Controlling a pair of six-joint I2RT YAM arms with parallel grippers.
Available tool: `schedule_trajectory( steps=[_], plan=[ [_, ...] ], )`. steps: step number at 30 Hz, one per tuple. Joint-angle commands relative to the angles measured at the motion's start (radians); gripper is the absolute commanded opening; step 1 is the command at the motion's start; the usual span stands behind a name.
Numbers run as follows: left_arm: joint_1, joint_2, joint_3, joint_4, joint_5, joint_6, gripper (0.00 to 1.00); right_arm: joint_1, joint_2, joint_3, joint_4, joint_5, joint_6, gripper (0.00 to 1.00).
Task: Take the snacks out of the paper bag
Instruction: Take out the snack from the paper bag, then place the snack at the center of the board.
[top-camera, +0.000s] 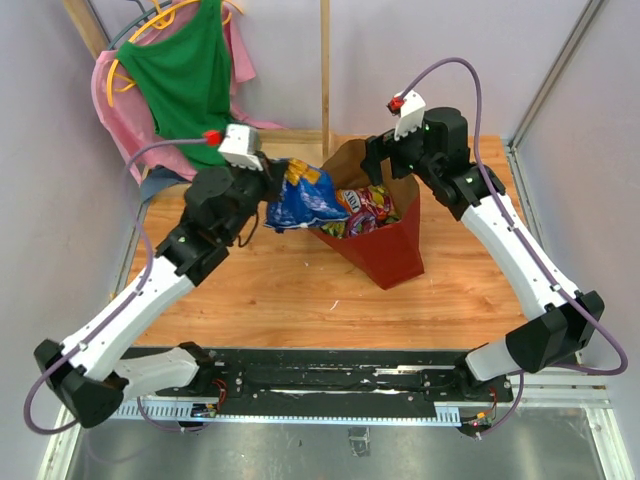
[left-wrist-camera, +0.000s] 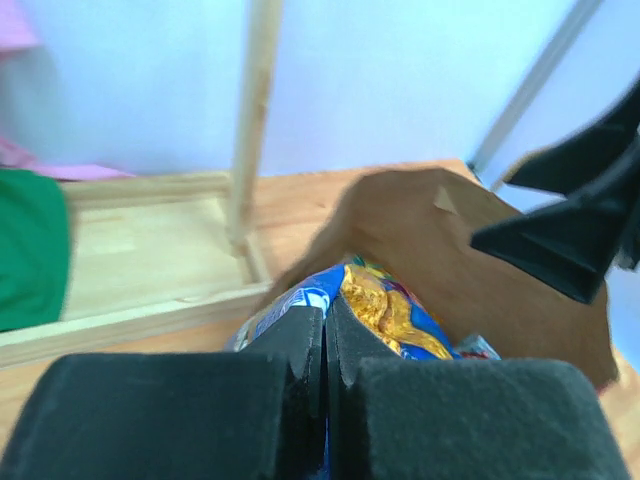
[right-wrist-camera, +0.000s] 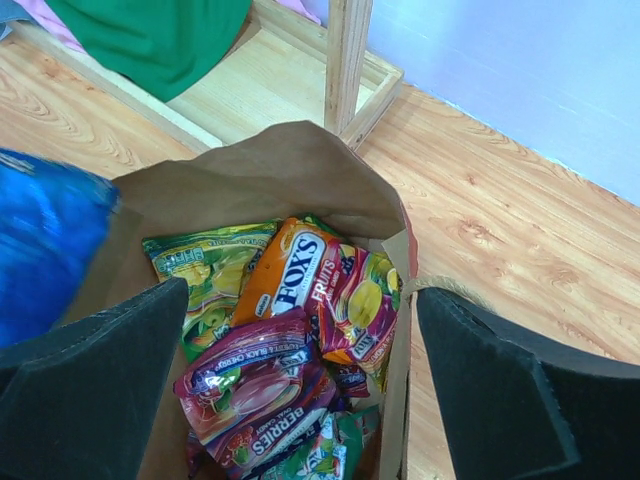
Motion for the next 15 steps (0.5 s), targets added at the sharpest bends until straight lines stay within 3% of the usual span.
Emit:
schedule_trajectory(
  steps=[1,9,15],
  plan=[
    [0.074,-0.123,-0.011,-0.010,-0.119,0.031,0.01,0.017,-0.022,-0.010,0.048,-0.024,0.027,0.99],
    [0.295,-0.221,-0.048,-0.127,-0.354,-0.056,0.01,0.017,-0.031,-0.033,0.084,-0.057,0.049,0.98],
    [0.526,-0.112,-0.074,-0.115,-0.214,-0.197,0.01,0.016,-0.009,-0.020,0.087,-0.101,0.062,0.99]
  ],
)
